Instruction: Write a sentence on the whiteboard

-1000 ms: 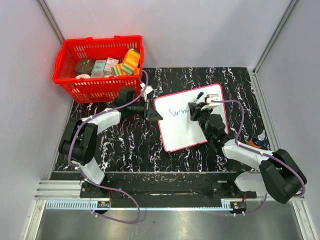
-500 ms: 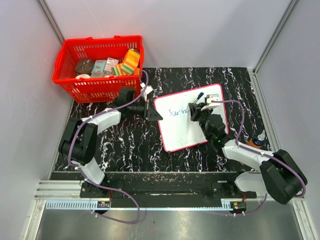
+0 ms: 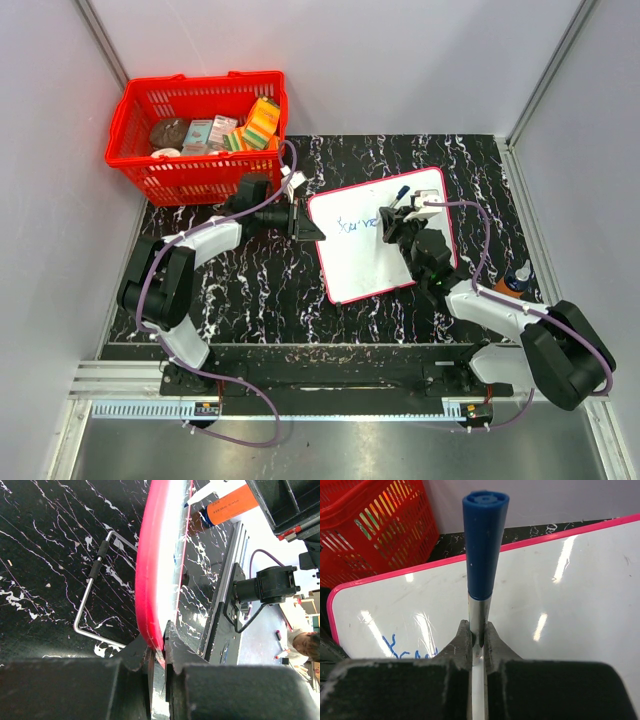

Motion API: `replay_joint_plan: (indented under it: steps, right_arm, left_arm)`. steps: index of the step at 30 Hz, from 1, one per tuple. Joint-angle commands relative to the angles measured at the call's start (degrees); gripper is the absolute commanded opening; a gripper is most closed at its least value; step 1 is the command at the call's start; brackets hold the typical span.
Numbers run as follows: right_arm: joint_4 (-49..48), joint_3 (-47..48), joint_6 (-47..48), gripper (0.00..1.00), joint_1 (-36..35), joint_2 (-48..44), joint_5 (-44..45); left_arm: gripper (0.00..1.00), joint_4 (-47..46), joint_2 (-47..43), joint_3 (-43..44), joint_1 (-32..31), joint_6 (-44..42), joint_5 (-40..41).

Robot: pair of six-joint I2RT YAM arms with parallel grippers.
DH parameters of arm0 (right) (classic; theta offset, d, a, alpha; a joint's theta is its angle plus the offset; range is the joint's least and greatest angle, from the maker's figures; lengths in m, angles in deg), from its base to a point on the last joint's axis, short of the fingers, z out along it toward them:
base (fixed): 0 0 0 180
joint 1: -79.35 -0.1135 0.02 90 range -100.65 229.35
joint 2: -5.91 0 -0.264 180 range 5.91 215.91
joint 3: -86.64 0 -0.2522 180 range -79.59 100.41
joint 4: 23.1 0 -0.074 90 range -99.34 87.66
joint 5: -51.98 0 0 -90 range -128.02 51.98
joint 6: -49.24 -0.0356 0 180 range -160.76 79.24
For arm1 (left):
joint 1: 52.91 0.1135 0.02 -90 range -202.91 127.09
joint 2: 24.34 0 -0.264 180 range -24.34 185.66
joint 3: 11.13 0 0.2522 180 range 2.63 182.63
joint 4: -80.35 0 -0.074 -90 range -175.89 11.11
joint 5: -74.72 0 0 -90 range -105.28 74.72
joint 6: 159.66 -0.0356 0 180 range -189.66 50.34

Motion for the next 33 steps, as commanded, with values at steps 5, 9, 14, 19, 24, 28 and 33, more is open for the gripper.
replay_joint_plan:
  steps: [5, 9, 14, 19, 24, 28, 33]
  right_arm:
    - [1.3, 0.6, -0.4, 0.0, 2.0, -1.3, 3.6]
    - [1.3, 1.0, -0.2, 0.0, 2.0, -1.3, 3.2]
    - [2.3, 1.0, 0.4, 0.0, 2.1, -5.1, -1.7]
    - [4.1, 0.3, 2.3, 0.0, 2.0, -10.6, -2.5]
    - [7.8, 1.5, 3.3, 0.0, 2.7, -11.4, -3.9]
    - [9.8, 3.4, 0.0, 0.0, 7.0, -10.6, -13.0]
    - [3.8, 3.8, -9.9, 0.0, 19.8, -12.0, -36.0]
  left_arm:
    - [0.0, 5.8, 2.7, -1.3, -3.3, -11.5, 6.8]
    - [0.0, 5.8, 2.7, -1.1, -3.5, -11.6, 6.8]
    - [0.0, 6.2, 2.7, -1.1, -3.5, -11.6, 7.1]
    - [0.0, 6.3, 2.9, -1.0, -3.5, -11.6, 7.0]
    - [0.0, 6.4, 2.8, -1.0, -3.7, -11.8, 7.1]
    - [0.0, 6.6, 2.4, -1.1, -3.8, -12.0, 7.4]
    - [0.0, 6.8, 2.5, -1.1, -3.9, -12.2, 7.7]
